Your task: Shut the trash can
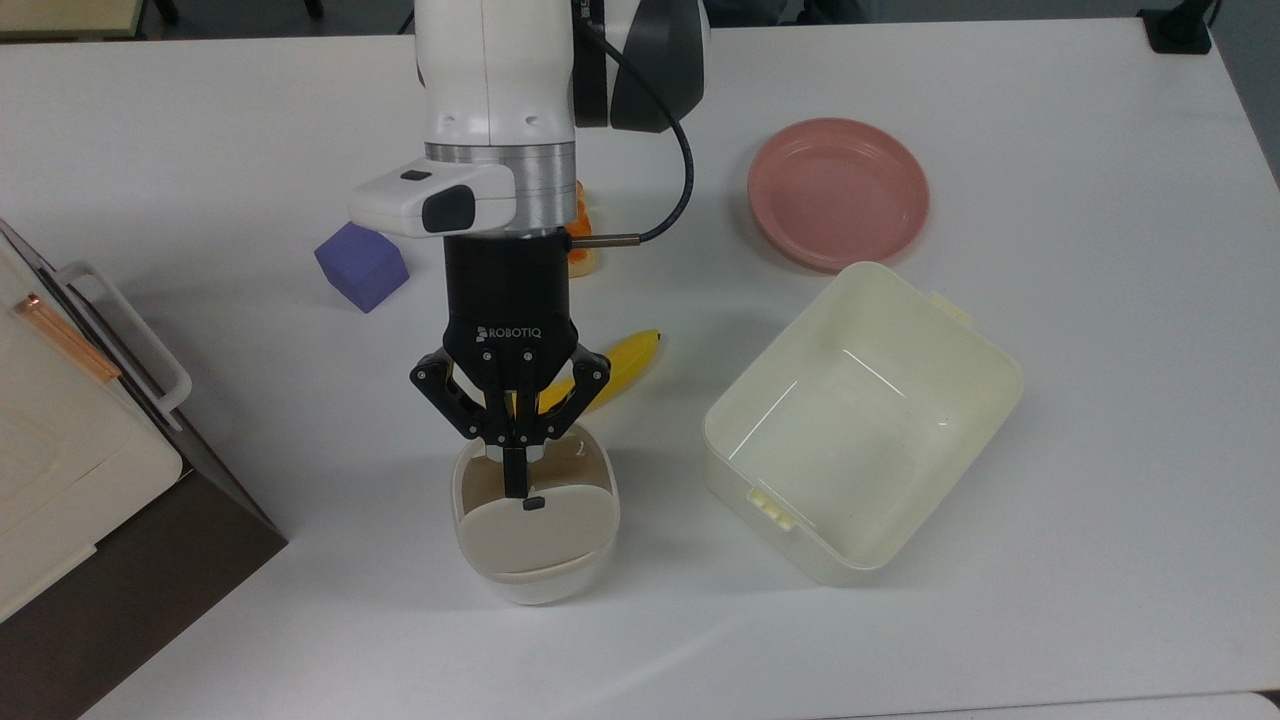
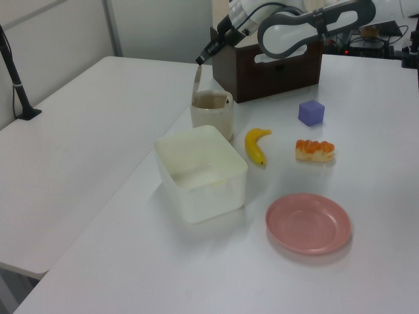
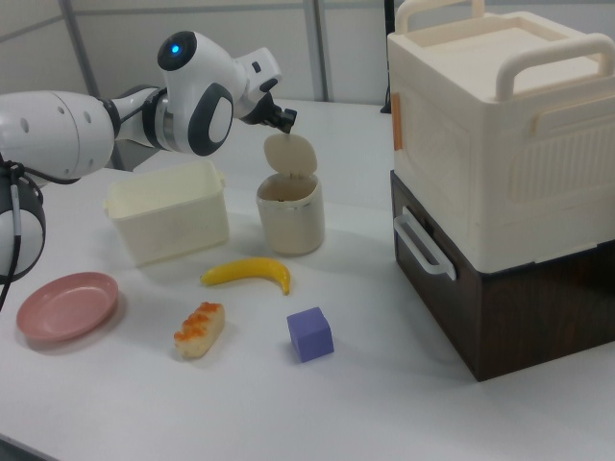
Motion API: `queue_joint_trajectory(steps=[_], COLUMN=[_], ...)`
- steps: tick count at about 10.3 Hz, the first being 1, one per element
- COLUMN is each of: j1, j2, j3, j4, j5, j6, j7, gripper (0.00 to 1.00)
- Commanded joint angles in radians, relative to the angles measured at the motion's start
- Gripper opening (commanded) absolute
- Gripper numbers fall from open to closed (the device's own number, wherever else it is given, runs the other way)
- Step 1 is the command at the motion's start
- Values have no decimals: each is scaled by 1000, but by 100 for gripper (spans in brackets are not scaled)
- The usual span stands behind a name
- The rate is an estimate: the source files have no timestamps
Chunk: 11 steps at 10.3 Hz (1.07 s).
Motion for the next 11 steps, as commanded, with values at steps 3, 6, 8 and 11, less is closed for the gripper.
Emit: queue_joint_trajectory(steps=[3, 6, 8, 11], j1=[11, 5, 3, 6], j2=[71, 92, 88, 91], j3=[-9, -11, -11, -11], j4=[56, 104, 104, 102], j5=[10, 12, 12, 10], j6=[79, 81, 81, 81], j7=[6, 7, 7, 4], gripper=[0, 0, 0, 0])
